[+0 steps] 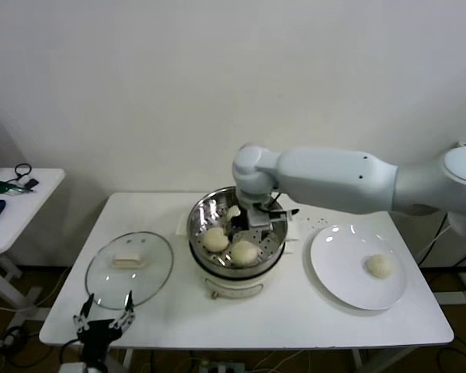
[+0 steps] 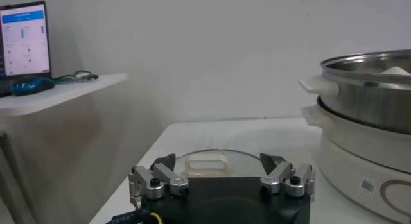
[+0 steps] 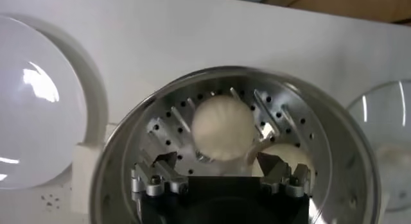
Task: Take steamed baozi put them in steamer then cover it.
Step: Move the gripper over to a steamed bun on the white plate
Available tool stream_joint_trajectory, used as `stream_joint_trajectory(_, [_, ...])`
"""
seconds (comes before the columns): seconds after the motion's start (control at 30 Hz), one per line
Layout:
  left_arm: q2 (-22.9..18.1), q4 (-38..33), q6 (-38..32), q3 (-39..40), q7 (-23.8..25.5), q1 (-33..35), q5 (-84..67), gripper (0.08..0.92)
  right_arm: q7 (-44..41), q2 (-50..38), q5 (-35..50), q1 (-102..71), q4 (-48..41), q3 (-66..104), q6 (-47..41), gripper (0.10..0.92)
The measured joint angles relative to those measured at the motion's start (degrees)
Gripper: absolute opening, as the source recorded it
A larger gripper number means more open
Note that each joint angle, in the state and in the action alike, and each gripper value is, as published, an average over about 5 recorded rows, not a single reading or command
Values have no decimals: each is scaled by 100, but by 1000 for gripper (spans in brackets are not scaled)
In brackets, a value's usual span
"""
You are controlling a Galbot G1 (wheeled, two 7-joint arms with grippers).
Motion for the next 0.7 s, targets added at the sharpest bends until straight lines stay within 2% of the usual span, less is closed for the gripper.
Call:
stream_joint_trajectory(0.13, [31, -14, -1, -2, 2, 18, 0, 823, 341, -371, 440, 360, 9, -341, -482, 823])
stream_joint_trajectory(0.33, [100, -38, -1, -8, 0, 60, -25, 823, 682, -1069, 1564, 770, -30, -892, -1524, 823])
stream_joint_trajectory(0.5, [112, -78, 4, 14, 0, 73, -21, 823, 684, -1741, 2340, 890, -24, -1087, -2439, 823])
stream_joint_trajectory(0.7, [117, -112, -7, 8, 0, 127, -15, 823, 527, -2537, 2715, 662, -134, -1014, -3181, 823])
